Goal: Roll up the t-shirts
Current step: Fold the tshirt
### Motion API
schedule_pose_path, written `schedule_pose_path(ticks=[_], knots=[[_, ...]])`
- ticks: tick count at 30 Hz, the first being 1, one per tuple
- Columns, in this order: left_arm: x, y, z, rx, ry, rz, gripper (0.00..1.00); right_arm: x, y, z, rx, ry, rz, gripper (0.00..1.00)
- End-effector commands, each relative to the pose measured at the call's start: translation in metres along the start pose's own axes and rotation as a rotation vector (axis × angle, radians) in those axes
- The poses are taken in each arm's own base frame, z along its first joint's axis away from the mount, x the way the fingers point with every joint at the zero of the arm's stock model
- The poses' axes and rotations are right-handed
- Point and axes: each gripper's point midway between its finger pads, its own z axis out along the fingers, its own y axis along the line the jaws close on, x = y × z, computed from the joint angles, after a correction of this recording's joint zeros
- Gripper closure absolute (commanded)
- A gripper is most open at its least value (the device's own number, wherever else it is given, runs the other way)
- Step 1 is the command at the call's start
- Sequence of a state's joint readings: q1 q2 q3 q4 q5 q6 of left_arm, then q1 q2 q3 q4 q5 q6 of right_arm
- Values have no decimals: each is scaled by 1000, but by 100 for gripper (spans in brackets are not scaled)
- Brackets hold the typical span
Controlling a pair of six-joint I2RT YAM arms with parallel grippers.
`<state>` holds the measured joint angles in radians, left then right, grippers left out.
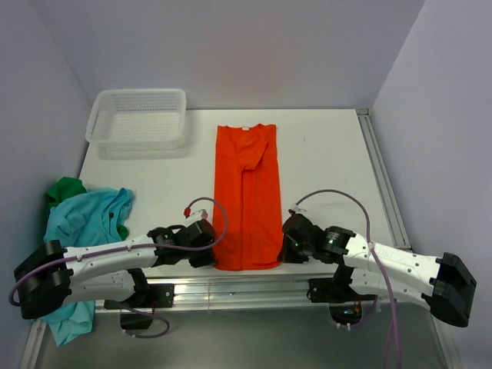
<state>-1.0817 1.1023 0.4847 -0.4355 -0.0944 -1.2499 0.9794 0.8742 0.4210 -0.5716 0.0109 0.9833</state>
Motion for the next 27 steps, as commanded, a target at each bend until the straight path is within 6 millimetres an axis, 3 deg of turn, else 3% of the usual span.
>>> schedule_pose_path(ticks=[1,7,15,27], knots=[[-11,-21,-15,36,-23,23,100,-19,16,-16,-10,-50,-37,100],[-26,-30,-28,54,-57,17,100,-42,24,-29,-20,-96,-46,100],[-62,-41,-45,76,-114,4,100,-69,23,-32,-17,-126,-44,100],[-106,-47,-45,65,-172,-7,100,-109,24,-37,-6,-163,-56,100]])
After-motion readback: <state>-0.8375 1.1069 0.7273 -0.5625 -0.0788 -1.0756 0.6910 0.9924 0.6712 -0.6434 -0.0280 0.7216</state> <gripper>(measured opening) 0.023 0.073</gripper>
